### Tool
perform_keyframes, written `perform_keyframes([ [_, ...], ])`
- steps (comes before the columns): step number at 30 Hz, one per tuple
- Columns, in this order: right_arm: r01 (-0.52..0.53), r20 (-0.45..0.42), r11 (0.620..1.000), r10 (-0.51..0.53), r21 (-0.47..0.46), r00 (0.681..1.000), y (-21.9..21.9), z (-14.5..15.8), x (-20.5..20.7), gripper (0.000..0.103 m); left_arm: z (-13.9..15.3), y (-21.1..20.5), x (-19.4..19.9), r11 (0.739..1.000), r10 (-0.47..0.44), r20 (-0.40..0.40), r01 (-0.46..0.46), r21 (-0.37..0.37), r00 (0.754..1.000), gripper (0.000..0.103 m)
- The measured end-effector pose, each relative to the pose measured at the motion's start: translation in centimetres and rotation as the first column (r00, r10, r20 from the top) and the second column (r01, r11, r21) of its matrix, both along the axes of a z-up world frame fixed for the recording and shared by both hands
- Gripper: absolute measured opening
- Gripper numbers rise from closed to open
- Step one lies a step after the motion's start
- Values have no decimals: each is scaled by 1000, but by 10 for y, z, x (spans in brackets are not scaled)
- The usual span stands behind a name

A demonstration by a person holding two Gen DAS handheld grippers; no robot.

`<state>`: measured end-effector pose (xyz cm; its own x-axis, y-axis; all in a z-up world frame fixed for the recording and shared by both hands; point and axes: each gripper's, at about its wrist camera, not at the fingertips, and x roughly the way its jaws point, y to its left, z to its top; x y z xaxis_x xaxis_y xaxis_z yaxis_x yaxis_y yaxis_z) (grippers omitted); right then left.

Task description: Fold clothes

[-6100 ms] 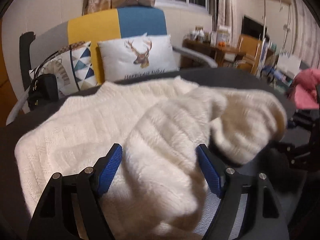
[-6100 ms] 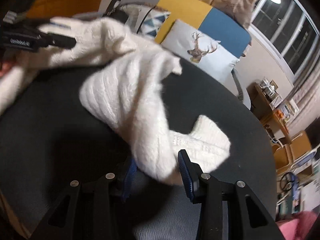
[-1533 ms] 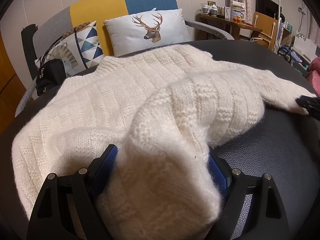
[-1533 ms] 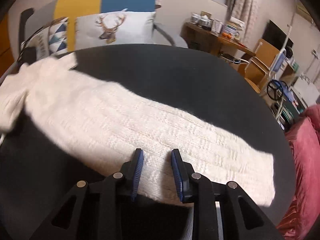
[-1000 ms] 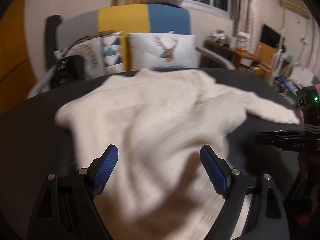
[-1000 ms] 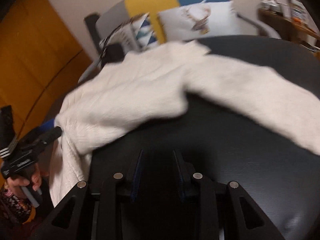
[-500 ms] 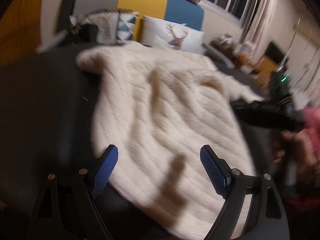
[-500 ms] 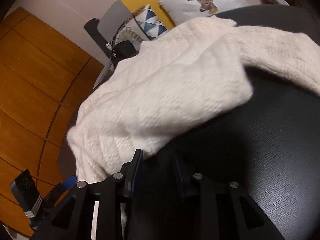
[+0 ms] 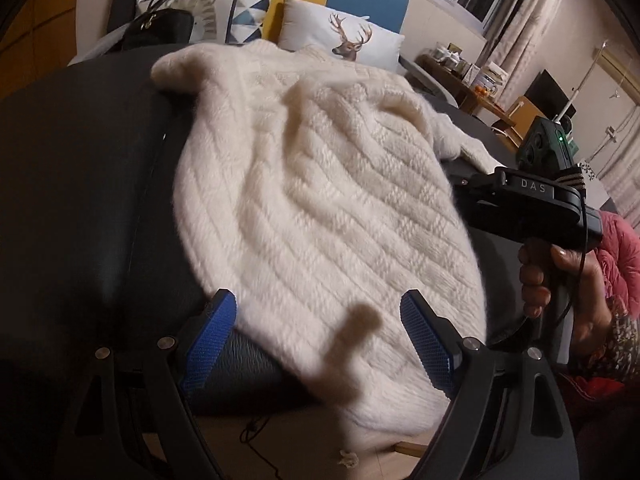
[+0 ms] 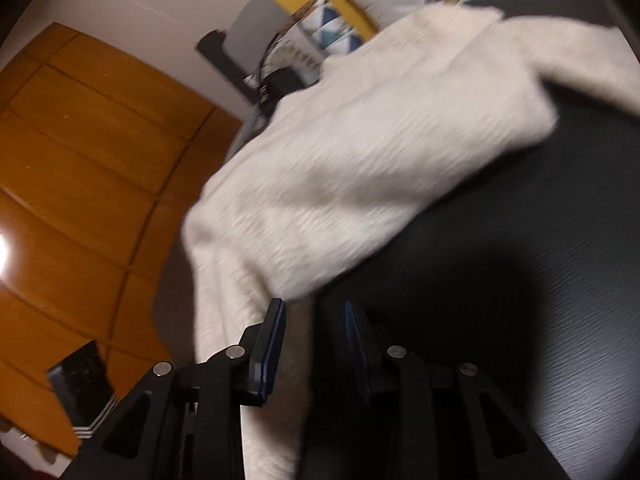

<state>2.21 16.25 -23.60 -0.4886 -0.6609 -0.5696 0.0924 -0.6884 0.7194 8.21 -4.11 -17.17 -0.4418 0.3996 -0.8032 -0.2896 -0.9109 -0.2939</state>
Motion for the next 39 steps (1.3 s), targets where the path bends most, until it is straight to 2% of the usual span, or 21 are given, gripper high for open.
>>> perform_keyframes([
  [2, -34, 3, 999, 34, -12, 999, -10, -2, -3, 31, -6, 5, -1, 1000, -15, 30, 16, -21, 999, 87],
  [5, -62, 9, 998, 62, -31, 998, -19, -3, -7, 31, -9, 23, -2, 994, -55, 24, 57, -89, 998, 98],
  [7, -69, 20, 996, 71, -63, 997, -22, -4, -9, 32, -11, 37, -1, 985, -78, 4, 77, -153, 997, 99],
  [10, -76, 35, 991, 80, -113, 996, -24, -7, -12, 33, -12, 49, -3, 980, -108, -45, 98, -173, 993, 99],
  [11, -69, 40, 991, 74, -119, 996, -23, -8, -12, 33, -11, 50, -5, 982, -107, -55, 96, -164, 993, 95],
  [12, -61, 45, 990, 67, -124, 997, -22, -8, -13, 33, -10, 50, -7, 984, -105, -63, 94, -151, 992, 81],
  [13, -55, 48, 990, 62, -128, 997, -21, -9, -14, 33, -9, 49, -8, 987, -102, -70, 92, -131, 992, 74],
  [15, -43, 54, 990, 51, -133, 997, -18, -10, -14, 32, -6, 46, -12, 992, -93, -78, 86, -92, 993, 38],
  [19, -30, 59, 990, 38, -141, 998, -13, -13, -16, 31, -5, 29, -21, 999, -52, -40, 52, 15, 998, 21],
  [21, -12, 54, 993, 19, -121, 998, -9, -12, -15, 31, 2, 13, -25, 993, -27, -33, 31, 112, 999, 15],
  [23, 13, 44, 996, -9, -91, 999, -4, -10, -13, 31, 19, -3, -34, 974, 5, -63, 10, 225, 998, 15],
  [24, 31, 40, 997, -28, -69, 999, 0, -10, -13, 31, 31, -11, -40, 967, 24, -98, 2, 255, 995, 15],
  [27, 78, 31, 997, -78, -17, 996, 12, -9, -12, 31, 65, -31, -59, 971, 77, -214, -25, 237, 974, 15],
  [32, 134, 13, 989, -135, 66, 991, 30, -6, -12, 31, 99, -68, -102, 943, 213, -297, -116, 313, 931, 15],
  [33, 147, 6, 985, -148, 91, 989, 33, -5, -13, 31, 102, -74, -110, 938, 240, -308, -138, 317, 921, 15],
  [36, 172, 9, 978, -174, 122, 985, 40, -1, -16, 31, 95, -94, -122, 932, 288, -296, -196, 304, 911, 15],
  [39, 197, 20, 975, -200, 106, 980, 43, -3, -32, 32, 78, -102, -142, 931, 334, -266, -273, 241, 904, 15],
])
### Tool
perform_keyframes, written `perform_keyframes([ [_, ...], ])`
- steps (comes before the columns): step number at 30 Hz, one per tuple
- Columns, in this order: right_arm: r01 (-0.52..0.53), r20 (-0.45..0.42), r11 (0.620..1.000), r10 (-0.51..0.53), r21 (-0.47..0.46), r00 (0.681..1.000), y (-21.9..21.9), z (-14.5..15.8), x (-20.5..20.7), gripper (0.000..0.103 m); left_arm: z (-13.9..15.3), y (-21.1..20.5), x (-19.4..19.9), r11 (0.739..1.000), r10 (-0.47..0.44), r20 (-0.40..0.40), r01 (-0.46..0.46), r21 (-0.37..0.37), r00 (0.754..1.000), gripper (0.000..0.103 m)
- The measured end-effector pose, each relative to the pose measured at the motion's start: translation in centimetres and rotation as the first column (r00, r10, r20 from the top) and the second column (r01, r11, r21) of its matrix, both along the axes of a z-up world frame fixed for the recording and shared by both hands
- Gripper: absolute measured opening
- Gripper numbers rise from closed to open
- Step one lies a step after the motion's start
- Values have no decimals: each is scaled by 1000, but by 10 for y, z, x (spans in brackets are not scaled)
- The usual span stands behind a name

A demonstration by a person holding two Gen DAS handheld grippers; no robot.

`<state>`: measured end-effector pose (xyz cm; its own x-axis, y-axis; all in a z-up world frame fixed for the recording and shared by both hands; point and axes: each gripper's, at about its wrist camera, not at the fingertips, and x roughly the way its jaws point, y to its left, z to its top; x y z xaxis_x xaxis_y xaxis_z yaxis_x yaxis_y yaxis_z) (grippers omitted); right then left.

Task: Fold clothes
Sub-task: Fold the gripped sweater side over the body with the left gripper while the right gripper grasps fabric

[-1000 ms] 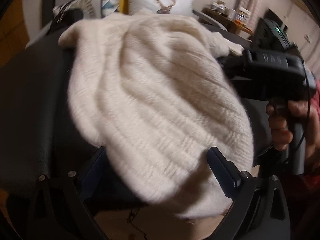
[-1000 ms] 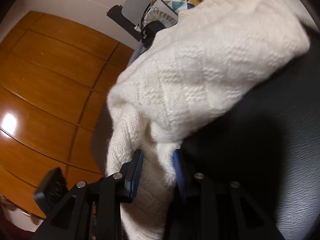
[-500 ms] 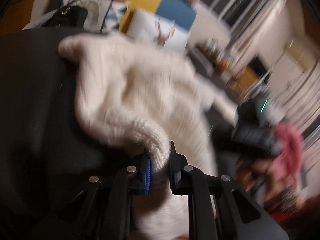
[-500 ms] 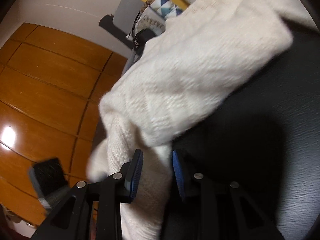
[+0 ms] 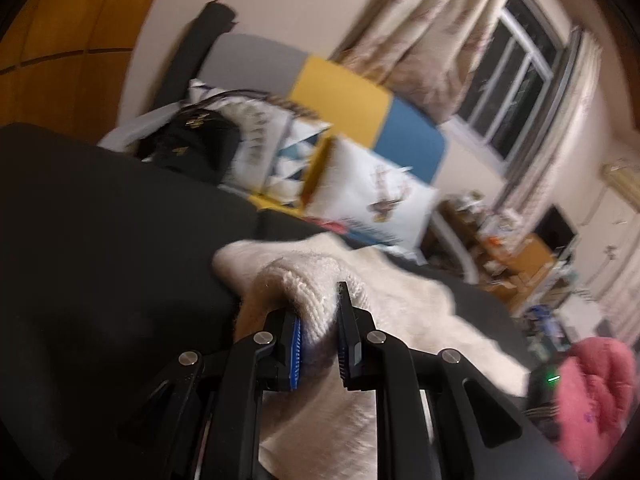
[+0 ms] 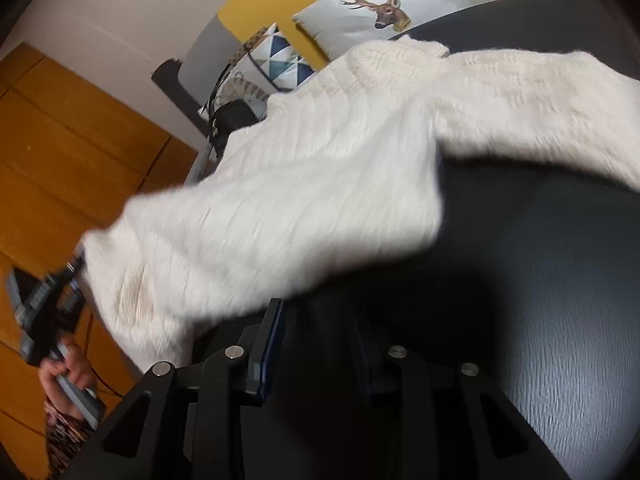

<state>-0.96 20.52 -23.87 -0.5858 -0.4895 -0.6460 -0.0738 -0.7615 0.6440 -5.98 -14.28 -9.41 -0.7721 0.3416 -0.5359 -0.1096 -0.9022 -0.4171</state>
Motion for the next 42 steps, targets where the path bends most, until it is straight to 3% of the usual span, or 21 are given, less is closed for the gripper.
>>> perform_keyframes([
  [5, 19, -12, 993, -20, -116, 1000, 4, -10, -25, 35, -31, -11, -13, 997, 79, 104, -77, -25, 991, 15],
  [6, -6, -31, 985, 1, -174, 1000, 0, -14, -31, 32, -36, -10, -14, 996, 83, 125, -79, -37, 989, 15],
  [8, -25, -54, 977, 14, -210, 998, -10, -12, -46, 11, -44, -11, -13, 996, 81, 150, -74, -51, 985, 15],
  [12, -39, -125, 986, 18, -164, 992, -11, 3, -35, 7, -53, -9, 1, 992, 74, 157, -57, -111, 985, 15],
  [14, -33, -146, 982, 6, -186, 989, -3, 13, -21, 6, -58, -11, 4, 989, 76, 165, -54, -134, 983, 15],
  [20, -58, -283, 977, -2, -204, 959, 4, 63, -6, 3, -56, -26, 24, 997, 67, 180, -62, -37, 981, 15],
  [23, -121, -268, 986, 87, -115, 959, -7, 79, -11, 11, -51, -25, 27, 992, 88, 149, -73, -104, 985, 15],
  [25, -144, -169, 989, 139, -18, 976, -13, 71, -10, 27, -55, -28, 22, 989, 114, 147, -97, -115, 983, 15],
  [27, -142, -110, 983, 154, 115, 982, -16, 59, 1, 27, -62, -36, 17, 986, 149, 161, -134, -101, 976, 15],
  [30, -151, -52, 940, 175, 305, 983, -21, 41, 17, 27, -76, -41, 13, 982, 174, 187, -156, -111, 967, 15],
  [35, -183, -7, 812, 224, 554, 974, -35, 23, 5, 27, -88, -39, 7, 975, 194, 195, -168, -144, 961, 17],
  [39, -231, -38, 815, 295, 531, 955, -57, 21, -24, 27, -92, -33, 8, 970, 194, 163, -165, -178, 967, 18],
  [42, -271, -80, 827, 353, 493, 932, -81, 25, -37, 32, -93, -37, 12, 974, 191, 156, -167, -153, 969, 19],
])
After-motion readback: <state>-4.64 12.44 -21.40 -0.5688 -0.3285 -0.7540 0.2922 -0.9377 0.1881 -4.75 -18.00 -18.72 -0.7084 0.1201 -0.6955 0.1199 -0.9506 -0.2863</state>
